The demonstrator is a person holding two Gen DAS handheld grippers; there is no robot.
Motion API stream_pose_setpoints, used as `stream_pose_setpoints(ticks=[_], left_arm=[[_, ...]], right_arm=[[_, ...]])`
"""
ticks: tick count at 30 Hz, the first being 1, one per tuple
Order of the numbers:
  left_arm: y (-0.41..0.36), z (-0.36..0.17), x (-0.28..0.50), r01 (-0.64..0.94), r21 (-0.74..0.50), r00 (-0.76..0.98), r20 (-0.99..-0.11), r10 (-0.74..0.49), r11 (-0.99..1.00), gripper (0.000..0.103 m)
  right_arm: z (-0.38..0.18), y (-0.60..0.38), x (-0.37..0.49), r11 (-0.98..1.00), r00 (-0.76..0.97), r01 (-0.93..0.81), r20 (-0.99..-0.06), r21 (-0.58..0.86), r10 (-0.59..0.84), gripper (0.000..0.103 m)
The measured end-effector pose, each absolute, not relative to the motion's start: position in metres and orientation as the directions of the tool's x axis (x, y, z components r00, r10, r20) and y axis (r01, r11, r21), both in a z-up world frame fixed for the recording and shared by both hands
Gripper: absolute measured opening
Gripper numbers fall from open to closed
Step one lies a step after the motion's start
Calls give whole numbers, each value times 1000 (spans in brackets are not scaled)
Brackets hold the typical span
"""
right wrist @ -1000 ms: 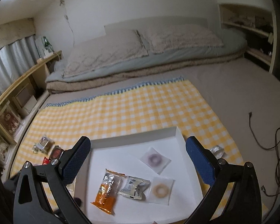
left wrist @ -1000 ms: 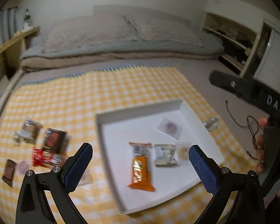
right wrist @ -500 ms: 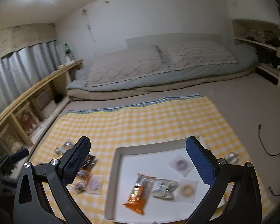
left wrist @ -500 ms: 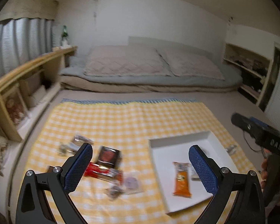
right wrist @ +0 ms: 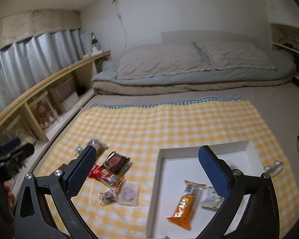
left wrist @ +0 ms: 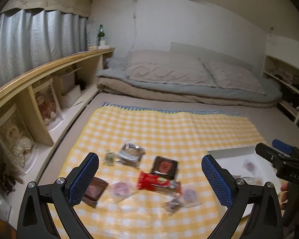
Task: Organize snacks
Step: 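Move both open tools back over the snacks on the mat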
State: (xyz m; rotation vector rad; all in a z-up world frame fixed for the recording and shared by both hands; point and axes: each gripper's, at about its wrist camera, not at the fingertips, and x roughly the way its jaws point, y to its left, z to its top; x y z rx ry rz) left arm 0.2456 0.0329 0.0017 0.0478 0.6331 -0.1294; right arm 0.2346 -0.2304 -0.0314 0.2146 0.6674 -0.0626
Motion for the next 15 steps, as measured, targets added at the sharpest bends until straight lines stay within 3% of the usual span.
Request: stream_pose_setpoints(ticks=[15], left_arm=[[105,-67,354,78,59,698,-716,-13,995,103]], right_arm=[[-107,-159,303,979,631,-91,-750,180,197,103]])
